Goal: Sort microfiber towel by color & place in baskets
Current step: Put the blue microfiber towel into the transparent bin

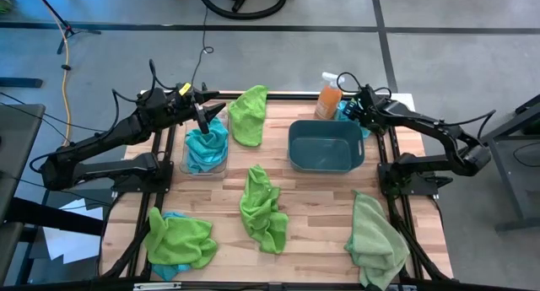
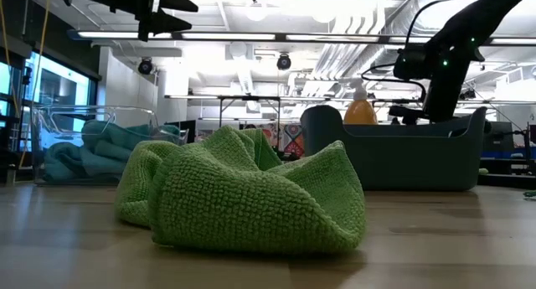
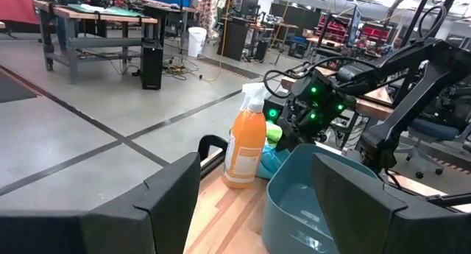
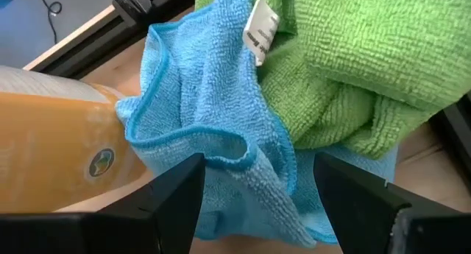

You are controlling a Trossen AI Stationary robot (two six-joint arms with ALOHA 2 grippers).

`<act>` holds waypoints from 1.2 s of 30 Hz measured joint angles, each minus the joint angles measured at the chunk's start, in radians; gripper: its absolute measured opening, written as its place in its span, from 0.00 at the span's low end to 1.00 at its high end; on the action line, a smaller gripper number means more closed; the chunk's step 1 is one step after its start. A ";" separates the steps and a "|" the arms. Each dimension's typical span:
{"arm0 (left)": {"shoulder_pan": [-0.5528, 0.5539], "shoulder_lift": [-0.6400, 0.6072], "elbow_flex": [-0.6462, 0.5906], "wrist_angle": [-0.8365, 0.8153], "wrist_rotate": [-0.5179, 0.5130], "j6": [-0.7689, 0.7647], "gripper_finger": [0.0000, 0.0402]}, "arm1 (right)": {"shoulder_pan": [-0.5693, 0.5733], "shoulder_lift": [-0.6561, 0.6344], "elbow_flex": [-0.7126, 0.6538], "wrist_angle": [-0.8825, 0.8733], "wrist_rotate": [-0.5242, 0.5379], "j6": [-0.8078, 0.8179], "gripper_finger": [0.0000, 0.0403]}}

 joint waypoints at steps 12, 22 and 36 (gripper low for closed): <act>0.000 0.000 0.000 0.000 0.001 -0.002 0.62 | -0.027 0.000 0.000 0.005 -0.019 0.005 0.27; 0.000 0.000 0.000 0.000 0.001 -0.002 0.62 | -0.026 -0.031 0.000 0.006 -0.036 -0.063 0.01; 0.000 0.000 0.000 0.001 0.001 -0.001 0.62 | -0.026 -0.361 0.000 0.097 0.002 -0.086 0.00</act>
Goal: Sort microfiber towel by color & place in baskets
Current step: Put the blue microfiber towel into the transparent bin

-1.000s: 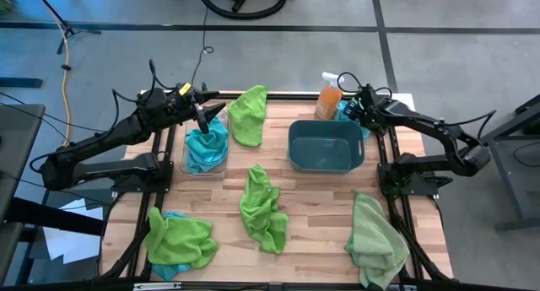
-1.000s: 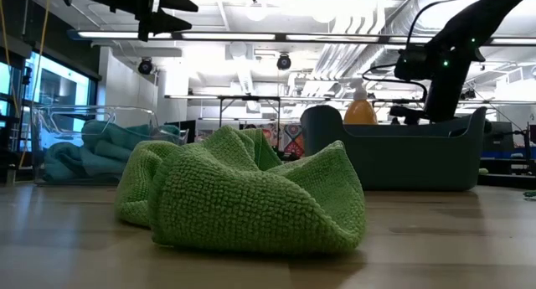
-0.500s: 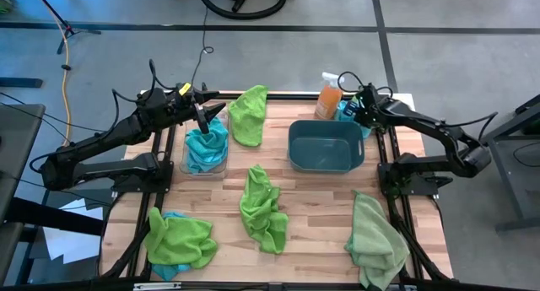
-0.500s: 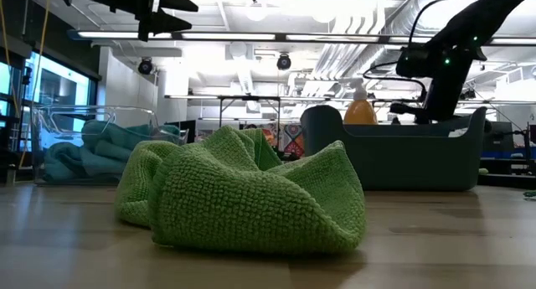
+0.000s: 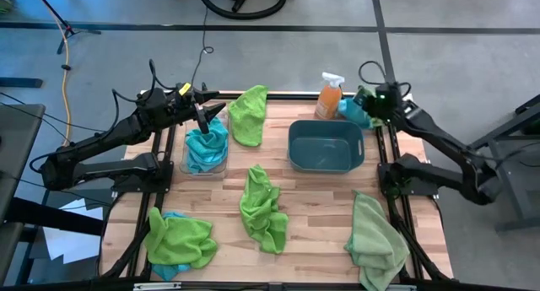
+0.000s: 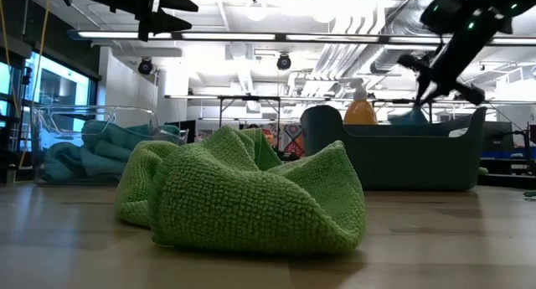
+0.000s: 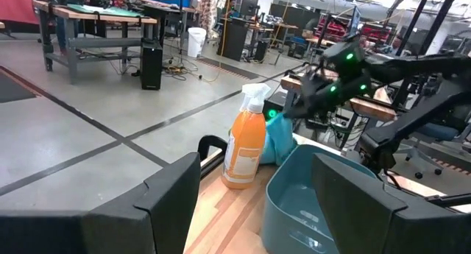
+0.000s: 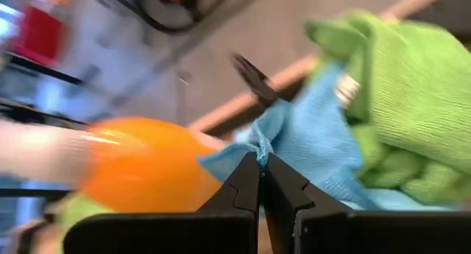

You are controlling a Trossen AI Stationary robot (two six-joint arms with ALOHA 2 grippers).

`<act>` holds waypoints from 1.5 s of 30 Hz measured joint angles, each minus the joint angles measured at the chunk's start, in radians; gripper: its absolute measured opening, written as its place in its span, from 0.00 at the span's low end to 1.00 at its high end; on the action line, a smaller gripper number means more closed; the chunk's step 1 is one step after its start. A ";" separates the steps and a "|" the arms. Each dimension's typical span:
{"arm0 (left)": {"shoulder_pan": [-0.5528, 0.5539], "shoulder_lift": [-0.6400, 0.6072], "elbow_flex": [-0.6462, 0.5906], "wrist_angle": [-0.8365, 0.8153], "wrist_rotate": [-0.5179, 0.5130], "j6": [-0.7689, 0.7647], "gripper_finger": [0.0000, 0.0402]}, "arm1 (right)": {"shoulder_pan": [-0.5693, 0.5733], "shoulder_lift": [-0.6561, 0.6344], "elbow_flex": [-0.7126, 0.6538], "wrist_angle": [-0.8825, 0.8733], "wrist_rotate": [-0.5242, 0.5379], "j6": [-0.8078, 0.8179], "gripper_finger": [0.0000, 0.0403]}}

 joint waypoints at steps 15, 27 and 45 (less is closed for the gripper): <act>0.000 0.000 0.000 0.000 0.000 0.000 0.62 | 0.000 -0.164 0.208 0.140 -0.058 -0.226 0.00; 0.000 0.000 0.000 0.000 0.000 0.000 0.62 | 0.000 -0.111 0.476 0.108 -0.157 -0.377 0.00; 0.000 0.000 0.000 0.000 0.000 -0.001 0.62 | 0.347 0.119 0.500 0.338 -0.359 -0.422 0.00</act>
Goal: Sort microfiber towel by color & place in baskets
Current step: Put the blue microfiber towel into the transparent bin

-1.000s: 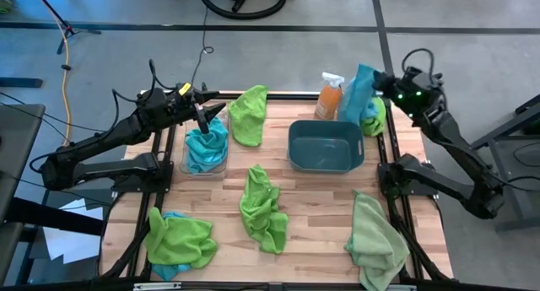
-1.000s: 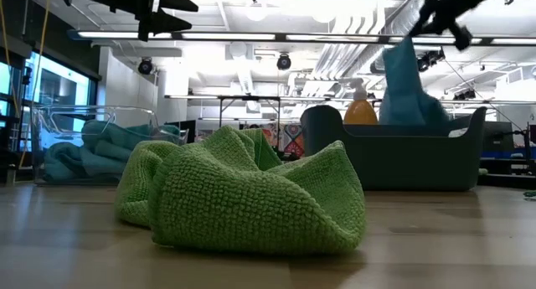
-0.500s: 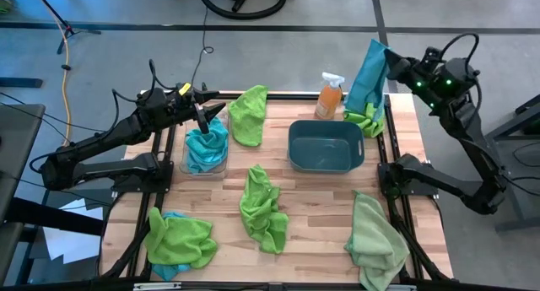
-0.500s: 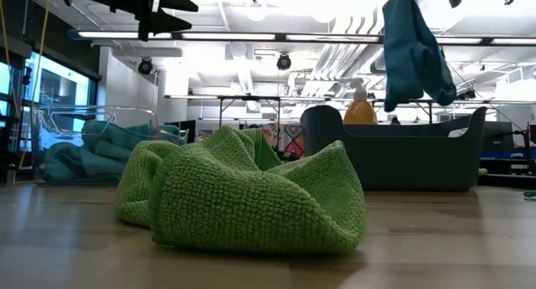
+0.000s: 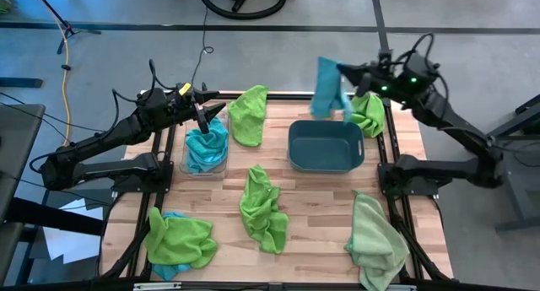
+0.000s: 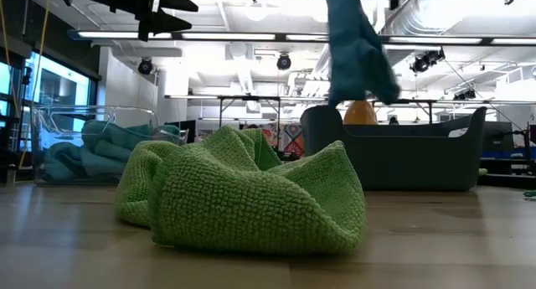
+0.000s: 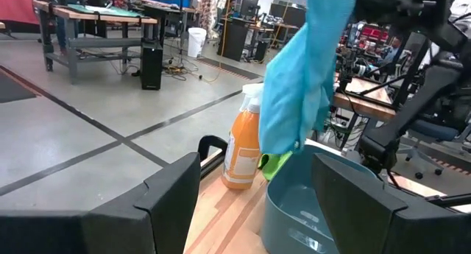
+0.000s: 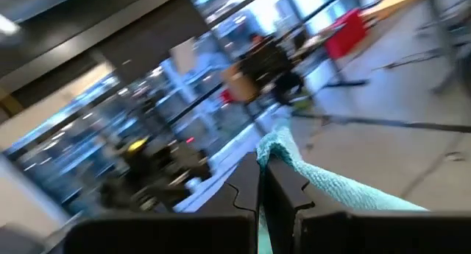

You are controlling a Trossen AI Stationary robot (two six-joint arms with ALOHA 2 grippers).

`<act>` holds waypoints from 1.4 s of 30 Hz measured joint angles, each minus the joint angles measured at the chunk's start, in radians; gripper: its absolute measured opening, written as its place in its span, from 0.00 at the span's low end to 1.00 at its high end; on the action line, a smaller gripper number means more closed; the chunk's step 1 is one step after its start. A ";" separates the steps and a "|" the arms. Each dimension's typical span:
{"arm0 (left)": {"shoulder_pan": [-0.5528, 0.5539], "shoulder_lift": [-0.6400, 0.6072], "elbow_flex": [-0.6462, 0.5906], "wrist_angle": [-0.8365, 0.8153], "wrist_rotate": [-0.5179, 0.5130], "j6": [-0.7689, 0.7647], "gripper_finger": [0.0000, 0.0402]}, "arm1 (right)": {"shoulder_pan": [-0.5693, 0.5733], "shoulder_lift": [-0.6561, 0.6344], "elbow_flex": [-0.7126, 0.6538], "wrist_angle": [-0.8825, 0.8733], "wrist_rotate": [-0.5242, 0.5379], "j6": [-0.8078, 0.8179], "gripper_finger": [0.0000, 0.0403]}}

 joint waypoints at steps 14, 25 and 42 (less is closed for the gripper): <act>-0.005 0.001 0.000 0.001 0.185 -0.025 0.62 | 0.362 0.286 0.160 0.046 0.156 -0.001 0.00; -0.187 0.050 0.002 0.142 0.266 -0.067 0.62 | 0.483 0.513 0.415 0.045 0.188 -0.078 0.00; -0.344 0.321 0.207 0.159 0.061 0.149 0.62 | 0.532 0.570 0.552 0.000 0.089 -0.136 0.00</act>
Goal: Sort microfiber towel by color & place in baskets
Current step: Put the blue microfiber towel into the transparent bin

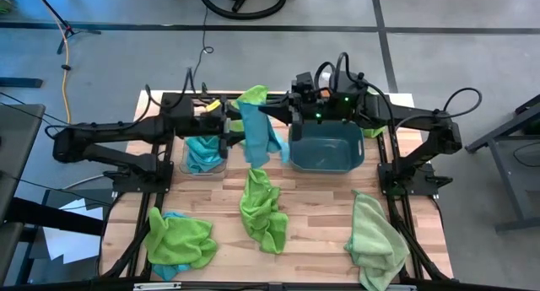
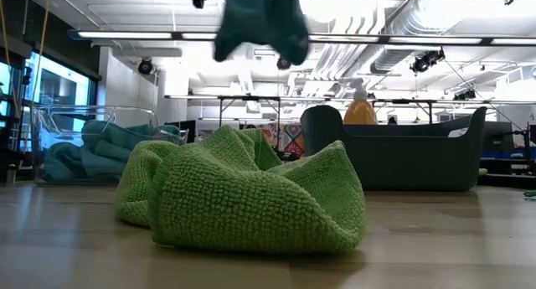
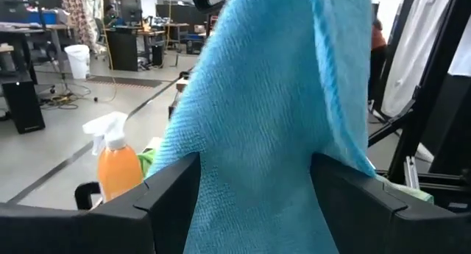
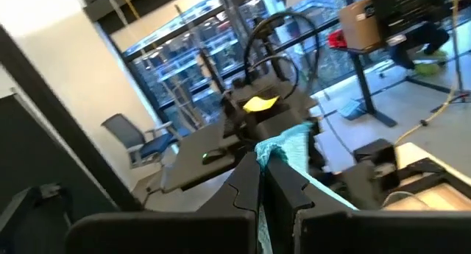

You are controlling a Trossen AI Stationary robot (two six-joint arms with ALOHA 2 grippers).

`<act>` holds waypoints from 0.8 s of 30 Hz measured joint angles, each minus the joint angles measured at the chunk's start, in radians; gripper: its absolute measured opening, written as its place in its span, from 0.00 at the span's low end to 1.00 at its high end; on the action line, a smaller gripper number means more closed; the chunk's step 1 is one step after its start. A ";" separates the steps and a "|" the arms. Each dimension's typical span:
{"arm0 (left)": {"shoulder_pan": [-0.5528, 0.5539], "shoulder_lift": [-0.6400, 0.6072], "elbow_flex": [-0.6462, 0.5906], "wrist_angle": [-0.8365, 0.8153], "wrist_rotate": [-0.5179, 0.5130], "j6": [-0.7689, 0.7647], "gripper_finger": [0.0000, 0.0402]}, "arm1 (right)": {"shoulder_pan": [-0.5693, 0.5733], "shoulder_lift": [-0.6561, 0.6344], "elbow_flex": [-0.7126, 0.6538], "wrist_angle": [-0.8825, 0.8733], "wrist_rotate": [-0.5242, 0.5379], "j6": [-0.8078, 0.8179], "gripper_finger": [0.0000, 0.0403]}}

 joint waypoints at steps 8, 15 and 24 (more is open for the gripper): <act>-0.036 0.063 0.082 0.003 0.182 -0.039 0.62 | 0.024 -0.001 0.000 0.043 -0.221 -0.038 0.00; -0.067 0.110 0.118 0.053 0.399 -0.100 0.62 | 0.014 -0.003 0.000 0.100 -0.263 -0.030 0.00; -0.074 0.194 0.126 0.158 0.595 -0.291 0.62 | -0.011 -0.003 -0.001 0.105 -0.210 -0.056 0.00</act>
